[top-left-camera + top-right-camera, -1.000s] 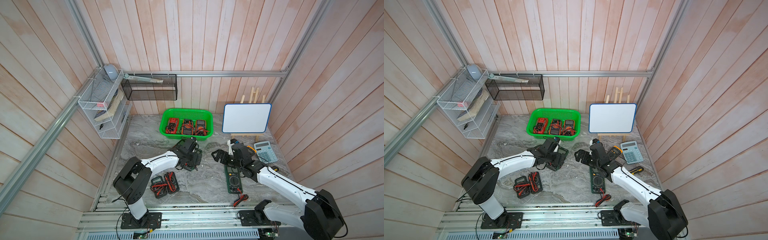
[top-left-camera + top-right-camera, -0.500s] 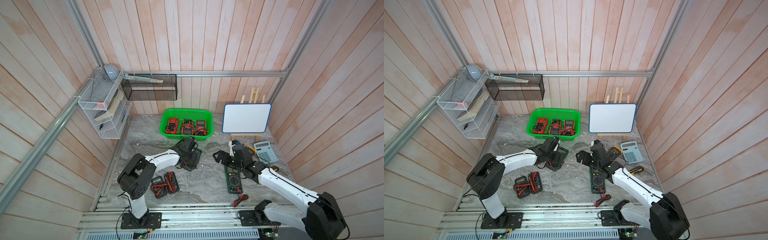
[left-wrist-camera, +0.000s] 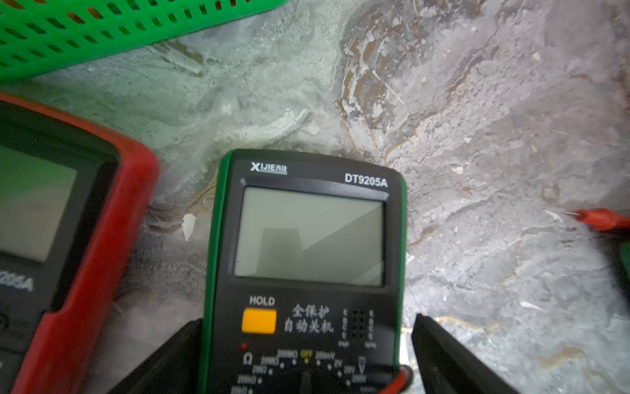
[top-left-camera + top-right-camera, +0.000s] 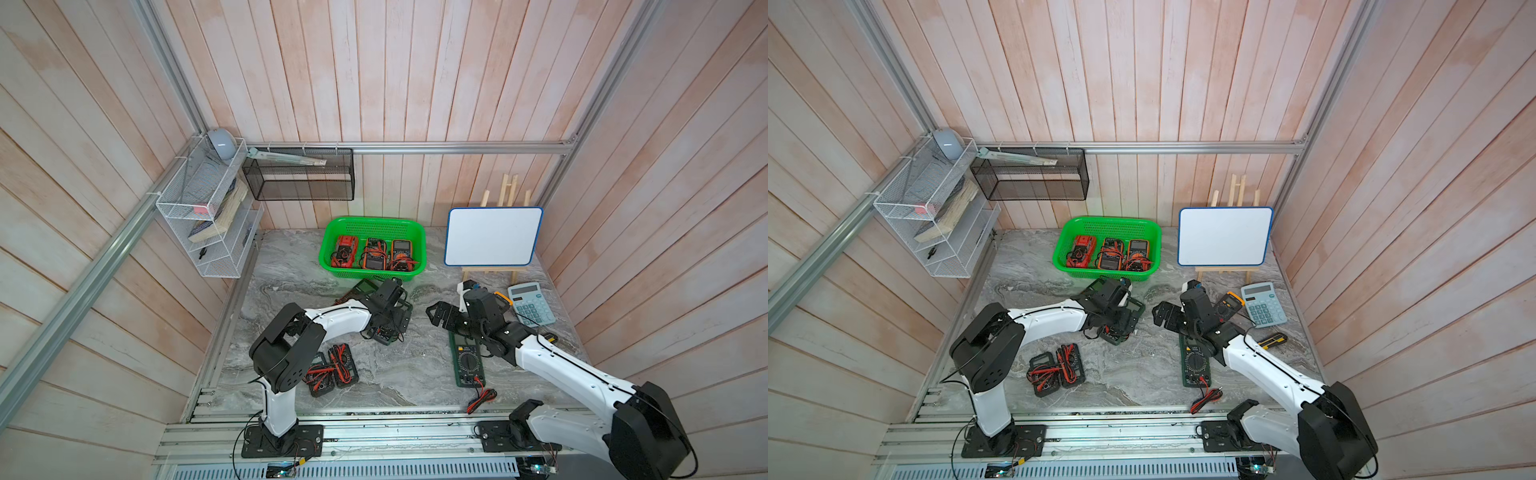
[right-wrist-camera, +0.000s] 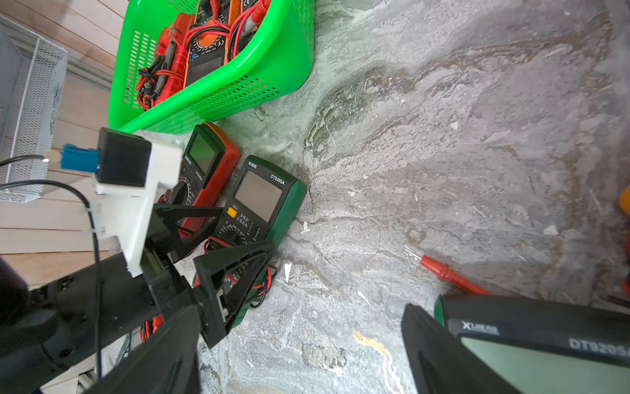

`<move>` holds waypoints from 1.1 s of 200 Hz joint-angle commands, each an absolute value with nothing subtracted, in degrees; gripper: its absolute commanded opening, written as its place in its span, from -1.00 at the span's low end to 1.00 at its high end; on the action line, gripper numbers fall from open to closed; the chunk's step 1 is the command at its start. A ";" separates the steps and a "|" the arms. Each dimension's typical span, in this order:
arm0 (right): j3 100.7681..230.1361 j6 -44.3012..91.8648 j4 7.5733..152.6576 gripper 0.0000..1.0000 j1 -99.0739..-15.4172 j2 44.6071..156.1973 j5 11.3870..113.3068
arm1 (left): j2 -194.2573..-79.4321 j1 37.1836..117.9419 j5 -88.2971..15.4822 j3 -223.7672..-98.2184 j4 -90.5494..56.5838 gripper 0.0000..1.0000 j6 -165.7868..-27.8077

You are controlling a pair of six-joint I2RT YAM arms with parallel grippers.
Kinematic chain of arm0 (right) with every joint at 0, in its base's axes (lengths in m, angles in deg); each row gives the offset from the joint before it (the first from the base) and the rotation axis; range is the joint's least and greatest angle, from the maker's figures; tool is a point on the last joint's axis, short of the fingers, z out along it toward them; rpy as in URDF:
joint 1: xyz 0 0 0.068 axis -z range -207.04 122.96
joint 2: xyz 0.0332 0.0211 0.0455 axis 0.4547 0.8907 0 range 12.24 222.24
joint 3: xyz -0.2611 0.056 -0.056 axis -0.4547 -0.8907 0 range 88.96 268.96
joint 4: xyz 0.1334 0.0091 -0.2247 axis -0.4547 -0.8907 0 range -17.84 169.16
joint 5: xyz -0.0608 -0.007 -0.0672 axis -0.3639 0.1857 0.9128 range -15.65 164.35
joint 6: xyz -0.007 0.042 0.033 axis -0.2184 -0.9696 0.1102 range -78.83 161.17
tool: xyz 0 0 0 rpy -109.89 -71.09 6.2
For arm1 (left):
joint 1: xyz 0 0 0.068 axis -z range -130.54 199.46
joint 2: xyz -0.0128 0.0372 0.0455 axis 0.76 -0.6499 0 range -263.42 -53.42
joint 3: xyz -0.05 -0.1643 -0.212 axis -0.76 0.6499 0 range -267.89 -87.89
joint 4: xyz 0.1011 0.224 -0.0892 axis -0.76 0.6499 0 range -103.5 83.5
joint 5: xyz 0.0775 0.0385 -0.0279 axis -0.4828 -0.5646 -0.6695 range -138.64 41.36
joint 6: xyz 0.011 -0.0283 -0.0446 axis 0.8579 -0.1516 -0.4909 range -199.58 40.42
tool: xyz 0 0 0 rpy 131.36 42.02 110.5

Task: Put the multimeter into the basket
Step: Pick up the multimeter from the center of the board.

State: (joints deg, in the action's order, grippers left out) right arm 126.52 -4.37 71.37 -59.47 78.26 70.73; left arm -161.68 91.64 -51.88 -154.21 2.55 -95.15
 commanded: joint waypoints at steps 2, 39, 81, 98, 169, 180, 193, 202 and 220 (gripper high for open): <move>127.88 -2.78 71.40 0.97 -57.71 78.76 69.51 | -164.56 92.29 -54.33 -156.00 5.60 0.99 -94.22; 127.89 -1.83 73.57 0.97 -54.96 80.19 65.91 | -166.60 93.05 -57.79 -156.73 7.42 0.99 -92.15; 128.16 -1.02 73.41 0.96 -53.87 80.13 64.30 | -168.09 93.13 -58.16 -156.45 7.42 0.91 -91.79; 128.29 -0.89 73.11 0.97 -53.70 79.34 63.90 | -168.04 93.22 -57.04 -156.19 7.45 0.56 -91.97; 131.20 -0.66 73.68 0.97 -53.59 78.11 60.45 | -158.34 93.67 -50.66 -157.50 8.14 -1.00 -95.61; 131.78 -0.84 74.14 0.97 -53.59 78.14 59.82 | -156.75 93.58 -50.57 -158.29 8.22 -1.00 -96.37; 132.36 -1.02 74.65 0.97 -53.60 78.31 58.98 | -155.13 93.20 -50.66 -159.31 8.21 -1.00 -97.32; 132.82 -1.28 75.08 0.96 -53.51 78.42 58.39 | -154.15 92.55 -50.57 -160.05 8.25 -1.00 -98.04; 133.58 -1.73 76.06 0.96 -53.32 78.61 57.25 | -152.21 91.08 -50.48 -161.07 7.74 -1.00 -99.55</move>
State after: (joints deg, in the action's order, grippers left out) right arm 131.38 -1.68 74.13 -53.79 79.11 59.82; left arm -156.18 92.93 -51.36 -157.97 9.26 -96.64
